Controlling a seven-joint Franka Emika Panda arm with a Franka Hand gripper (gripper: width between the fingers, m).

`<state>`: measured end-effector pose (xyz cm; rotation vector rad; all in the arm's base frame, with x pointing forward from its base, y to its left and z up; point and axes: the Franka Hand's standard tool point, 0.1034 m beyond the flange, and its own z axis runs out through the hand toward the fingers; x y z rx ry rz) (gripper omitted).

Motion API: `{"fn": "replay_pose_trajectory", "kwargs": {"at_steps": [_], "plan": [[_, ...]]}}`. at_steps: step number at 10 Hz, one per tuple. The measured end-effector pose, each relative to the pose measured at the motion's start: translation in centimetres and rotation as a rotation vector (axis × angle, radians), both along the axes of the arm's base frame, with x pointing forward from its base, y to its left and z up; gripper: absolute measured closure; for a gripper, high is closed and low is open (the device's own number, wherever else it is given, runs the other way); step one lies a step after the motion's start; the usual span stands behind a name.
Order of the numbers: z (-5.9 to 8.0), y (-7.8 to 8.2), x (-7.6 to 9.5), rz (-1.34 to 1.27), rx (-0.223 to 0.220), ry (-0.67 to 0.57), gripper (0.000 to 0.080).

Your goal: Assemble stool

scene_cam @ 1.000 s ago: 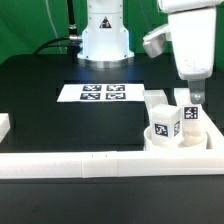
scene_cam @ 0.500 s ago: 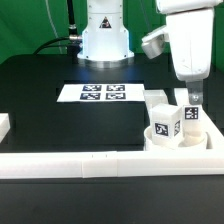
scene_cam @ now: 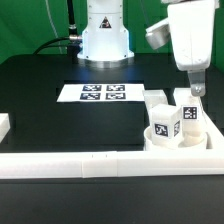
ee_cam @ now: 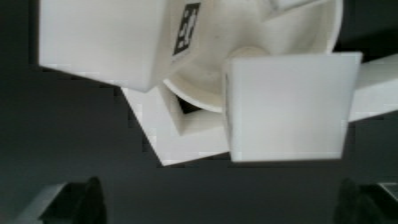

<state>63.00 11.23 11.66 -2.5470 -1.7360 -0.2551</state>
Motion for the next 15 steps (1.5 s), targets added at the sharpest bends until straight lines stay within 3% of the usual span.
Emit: {"fn": "replay_pose_trajectory", "kwargs": {"at_steps": [5, 9, 11, 12, 13, 15], "plan": [[-2.1, -0.4, -0.9, -0.054, 0.004, 0.041, 0.015], [-2.5, -0.8, -0.9, -0.059, 0.003, 0.047, 0.015], [-2.6, -0.9, -1.0, -0.061, 0.003, 0.048, 0.0408], [-2.6, -1.0, -1.0, -0.063, 0.003, 0.049, 0.0408], [-2.6, -1.1, -0.9, -0.063, 0.003, 0.049, 0.0465], [-2.6, -1.2, -0.9, -0.077, 0.004, 0.05, 0.0465]]}}
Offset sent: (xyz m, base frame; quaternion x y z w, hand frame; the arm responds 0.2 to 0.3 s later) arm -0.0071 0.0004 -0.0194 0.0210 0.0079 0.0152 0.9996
